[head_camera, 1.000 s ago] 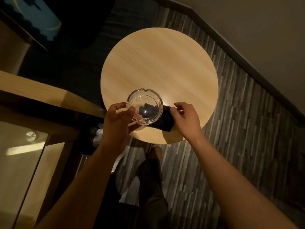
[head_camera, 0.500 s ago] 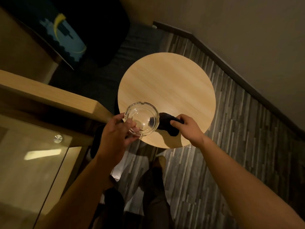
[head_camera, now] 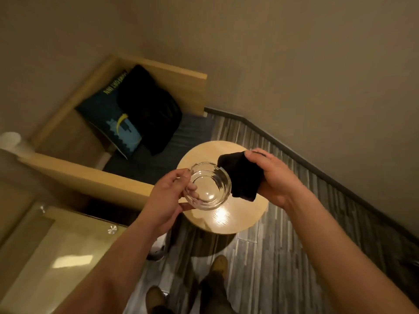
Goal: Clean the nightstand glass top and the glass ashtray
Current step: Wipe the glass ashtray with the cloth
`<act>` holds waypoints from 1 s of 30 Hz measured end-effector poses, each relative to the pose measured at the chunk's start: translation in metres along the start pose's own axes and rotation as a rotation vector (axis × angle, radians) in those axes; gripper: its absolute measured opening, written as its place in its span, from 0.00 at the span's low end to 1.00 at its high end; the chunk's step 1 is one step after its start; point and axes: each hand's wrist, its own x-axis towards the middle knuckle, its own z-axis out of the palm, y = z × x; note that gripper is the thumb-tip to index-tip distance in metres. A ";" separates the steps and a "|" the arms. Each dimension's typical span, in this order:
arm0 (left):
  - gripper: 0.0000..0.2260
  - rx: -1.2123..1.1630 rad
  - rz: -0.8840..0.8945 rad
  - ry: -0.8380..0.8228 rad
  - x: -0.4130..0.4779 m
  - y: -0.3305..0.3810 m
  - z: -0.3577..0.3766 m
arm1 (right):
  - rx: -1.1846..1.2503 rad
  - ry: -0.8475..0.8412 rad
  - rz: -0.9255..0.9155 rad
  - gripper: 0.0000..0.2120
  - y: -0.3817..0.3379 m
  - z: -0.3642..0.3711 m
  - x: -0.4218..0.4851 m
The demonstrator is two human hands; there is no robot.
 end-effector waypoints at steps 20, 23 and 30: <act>0.15 0.251 0.284 0.149 -0.038 0.053 0.011 | -0.396 -0.182 -0.090 0.15 -0.024 0.101 -0.008; 0.14 0.275 0.337 0.287 -0.031 0.048 0.013 | -0.387 -0.108 -0.169 0.15 -0.016 0.112 -0.008; 0.11 0.266 0.394 0.443 -0.023 0.040 0.023 | -0.279 0.149 -0.244 0.13 0.010 0.131 -0.011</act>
